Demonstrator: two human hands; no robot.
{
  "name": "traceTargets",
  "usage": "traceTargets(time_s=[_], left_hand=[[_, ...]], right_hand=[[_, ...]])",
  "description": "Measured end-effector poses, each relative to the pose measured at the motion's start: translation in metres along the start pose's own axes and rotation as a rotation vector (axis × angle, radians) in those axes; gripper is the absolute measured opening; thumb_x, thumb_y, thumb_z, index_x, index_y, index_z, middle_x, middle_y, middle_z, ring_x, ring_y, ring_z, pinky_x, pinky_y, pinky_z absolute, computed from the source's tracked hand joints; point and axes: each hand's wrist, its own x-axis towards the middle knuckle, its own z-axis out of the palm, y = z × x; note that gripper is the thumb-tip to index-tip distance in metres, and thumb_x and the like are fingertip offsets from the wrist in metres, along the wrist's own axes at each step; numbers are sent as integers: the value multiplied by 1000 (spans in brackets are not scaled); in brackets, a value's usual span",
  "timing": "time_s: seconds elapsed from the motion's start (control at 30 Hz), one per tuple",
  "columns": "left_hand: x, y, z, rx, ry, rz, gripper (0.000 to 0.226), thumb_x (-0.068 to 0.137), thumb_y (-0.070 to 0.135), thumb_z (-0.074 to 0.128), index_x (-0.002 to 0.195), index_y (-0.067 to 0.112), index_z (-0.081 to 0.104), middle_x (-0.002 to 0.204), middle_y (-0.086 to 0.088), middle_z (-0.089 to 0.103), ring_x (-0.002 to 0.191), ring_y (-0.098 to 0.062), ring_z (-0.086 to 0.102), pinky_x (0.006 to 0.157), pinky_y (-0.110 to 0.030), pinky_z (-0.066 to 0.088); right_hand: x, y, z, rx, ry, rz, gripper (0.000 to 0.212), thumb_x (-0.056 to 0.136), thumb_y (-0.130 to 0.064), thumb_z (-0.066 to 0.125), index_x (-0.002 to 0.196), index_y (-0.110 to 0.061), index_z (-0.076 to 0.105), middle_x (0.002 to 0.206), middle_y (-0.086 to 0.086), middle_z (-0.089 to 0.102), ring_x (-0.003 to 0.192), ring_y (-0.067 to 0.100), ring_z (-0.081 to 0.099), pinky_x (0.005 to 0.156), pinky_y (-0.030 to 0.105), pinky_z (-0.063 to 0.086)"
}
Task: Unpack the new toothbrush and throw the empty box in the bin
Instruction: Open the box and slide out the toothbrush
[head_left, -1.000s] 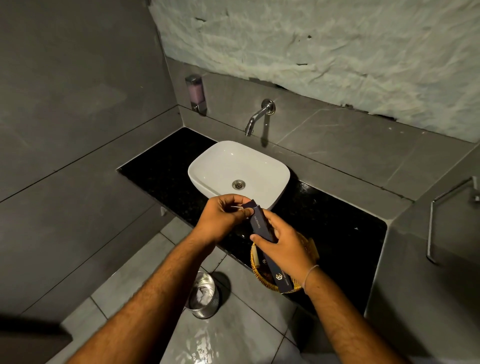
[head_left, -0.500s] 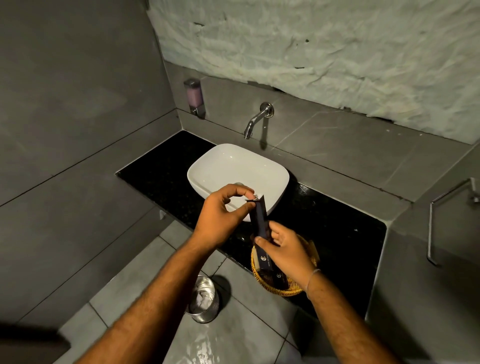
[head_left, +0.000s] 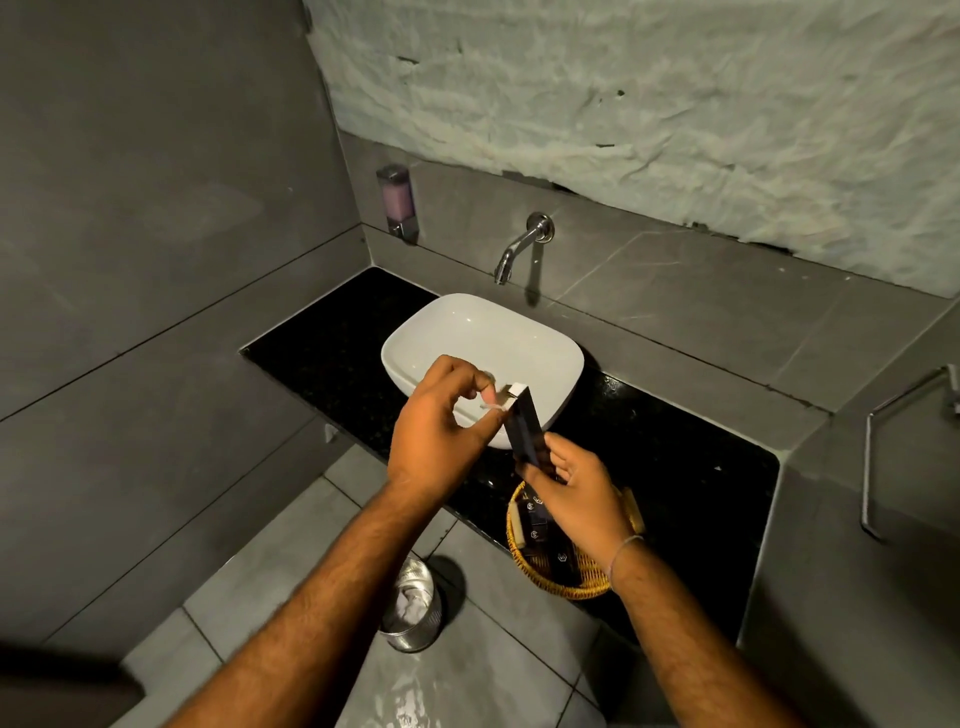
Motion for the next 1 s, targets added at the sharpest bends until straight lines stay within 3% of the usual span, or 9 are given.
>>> traceTargets(time_s=[0.13,0.23,0.33,0.43,0.6,0.7,0.77,0.87,1.0], left_hand=[[-10,-2,12,-115,93,-18,28,87,12,87,95,34,71,115,23,61,111,1,63,93,-40,62],[-22,-8,22,-290,74,-130,44,91,26,87,127,40,66,134,24,61,117,-14,69,92,-39,65],[-40,-23,26,-427,-91,-314,72,93,42,84,156,39,48,146,1,63,115,-18,77,90,-40,70],[-57,-36,28,-375,-311,-358,102,79,56,92,164,36,39,138,7,69,119,-3,75,99,-32,66],[-59,-47,30,-325,-236,-317,53,86,34,92,133,23,70,121,6,80,110,-14,80,96,-47,67],[-50,-50,14,-392,-287,-362,47,86,30,90,129,16,76,116,-1,83,102,-22,82,89,-40,69],[-46,-56,3,-373,-360,-346,44,88,18,90,131,13,77,116,-3,85,104,-22,83,91,-37,68],[-41,-58,-11,-376,-393,-351,45,88,7,89,132,11,79,116,-6,86,103,-19,84,89,-29,66],[-35,-46,-22,-456,-350,-359,34,90,1,86,123,6,80,109,-11,86,96,-17,83,84,-30,66]], right_hand=[[1,2,7,-15,31,-12,35,92,-7,69,109,-36,71,102,-11,77,102,-3,69,83,21,59],[4,1,9,47,128,36,30,90,-6,70,110,-29,73,101,-6,78,99,5,72,85,32,62],[9,-6,7,203,213,99,26,87,-10,74,104,-29,74,101,-6,79,97,8,74,85,36,61],[15,-15,5,343,214,151,27,86,-12,77,110,-22,71,106,-2,78,99,15,75,85,40,61],[19,-29,0,442,154,191,27,89,-25,75,115,-23,68,111,2,75,100,20,74,90,43,60],[23,-27,-21,596,193,234,33,90,-55,65,117,-37,63,117,-2,66,104,20,66,96,45,56],[30,-20,-40,844,203,291,52,93,-64,51,129,-29,62,125,7,66,113,27,67,102,48,51],[37,-3,-55,1042,220,355,65,98,-63,39,132,-13,62,124,18,68,113,33,69,96,48,55],[34,13,-41,1000,212,440,55,103,-49,41,120,-4,68,131,26,62,121,36,63,98,47,54]])
